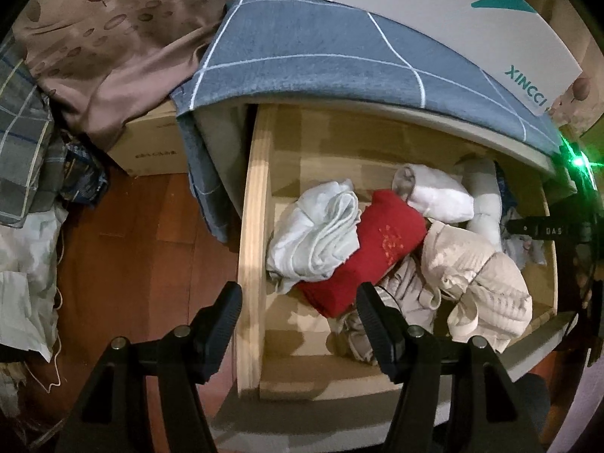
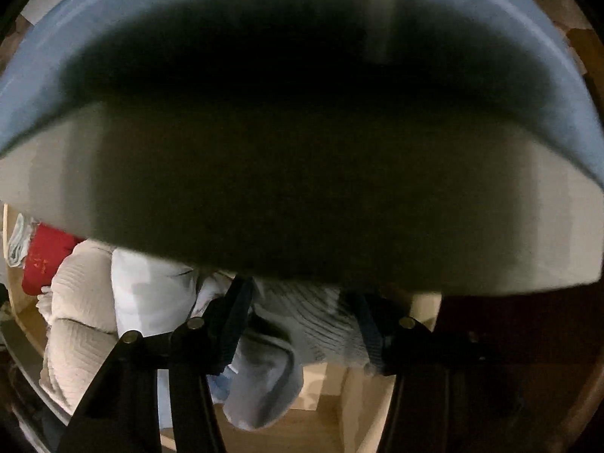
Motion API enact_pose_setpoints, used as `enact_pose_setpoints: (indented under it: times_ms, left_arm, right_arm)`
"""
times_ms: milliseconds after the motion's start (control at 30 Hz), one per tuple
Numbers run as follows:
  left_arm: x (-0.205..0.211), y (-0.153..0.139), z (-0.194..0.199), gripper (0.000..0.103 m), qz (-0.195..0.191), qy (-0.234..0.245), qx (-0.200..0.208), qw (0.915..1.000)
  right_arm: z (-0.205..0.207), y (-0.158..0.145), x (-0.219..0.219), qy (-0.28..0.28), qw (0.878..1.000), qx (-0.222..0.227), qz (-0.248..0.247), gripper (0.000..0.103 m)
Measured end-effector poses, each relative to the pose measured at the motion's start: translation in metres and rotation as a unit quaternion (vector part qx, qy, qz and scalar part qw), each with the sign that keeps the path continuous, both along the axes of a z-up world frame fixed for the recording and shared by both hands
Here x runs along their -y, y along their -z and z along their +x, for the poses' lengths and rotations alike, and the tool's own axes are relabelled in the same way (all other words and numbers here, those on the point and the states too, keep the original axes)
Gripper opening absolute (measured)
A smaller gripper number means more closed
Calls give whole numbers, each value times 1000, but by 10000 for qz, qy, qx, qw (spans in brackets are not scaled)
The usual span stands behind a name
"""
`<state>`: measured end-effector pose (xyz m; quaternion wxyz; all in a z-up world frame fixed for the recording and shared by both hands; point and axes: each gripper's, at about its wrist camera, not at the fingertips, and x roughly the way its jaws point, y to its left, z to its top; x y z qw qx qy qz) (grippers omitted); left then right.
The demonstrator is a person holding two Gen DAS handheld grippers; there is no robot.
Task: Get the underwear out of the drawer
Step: 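Lower the left gripper to the pale grey folded sock while the right gripper lowers to the grey knit roll, then close the left gripper on the pale grey sock while the right gripper closes on the grey knit roll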
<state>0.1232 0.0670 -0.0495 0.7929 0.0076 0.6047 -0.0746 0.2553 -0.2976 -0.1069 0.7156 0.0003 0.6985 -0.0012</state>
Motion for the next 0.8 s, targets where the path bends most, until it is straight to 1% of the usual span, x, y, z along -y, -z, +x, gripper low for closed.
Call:
enact_pose_setpoints:
  times_ms: [133,200,333,400,433,467,567,600,667,700,733,800]
  left_arm:
    - [3,4,6,65,-4,70,-22,10000]
    - [6,6,9,65,14,99,-34,9999]
    - [12,8,14,65,7,151,-55,9999]
    - [14,8,17,65,6,175,-50,9998]
    - [15,8,18,65,8,187,-44,9998]
    - [15,8,20,65,16,190,-47,9998]
    - [18,9,25,65,39,207,-62,9998]
    - [18,9,28,65,61,217,-65,9997]
    - [19,8,32,65,94,230,-38,9997]
    - [19,8,33,65,101,223,-31,9997]
    - [19,9,35,65,102,225,-30,9997]
    - [21,10,40,65,134,233,-50,9996]
  right_arm:
    - [-6,6,-5,-149,9999,-38,-39,54]
    - [-8,7,-12,-239,9996,-49,-152,54]
    - [-14,15,-28,-508,9970,-98,-573,57]
    - [-16,15,-30,-473,9972,-7,-587,57]
    - [-17,15,-31,-464,9971,9,-597,56]
    - [-19,14,-32,-464,9972,4,-585,50]
    - [-24,16,-26,-331,9980,28,-544,40]
    - [-26,16,-21,-292,9982,83,-514,38]
    - [-36,12,-20,-185,9985,244,-444,31]
    - [-40,9,-18,-114,9987,296,-396,30]
    - [-44,5,-15,-56,9983,455,-364,29]
    - [-55,-2,-9,57,9982,558,-213,28]
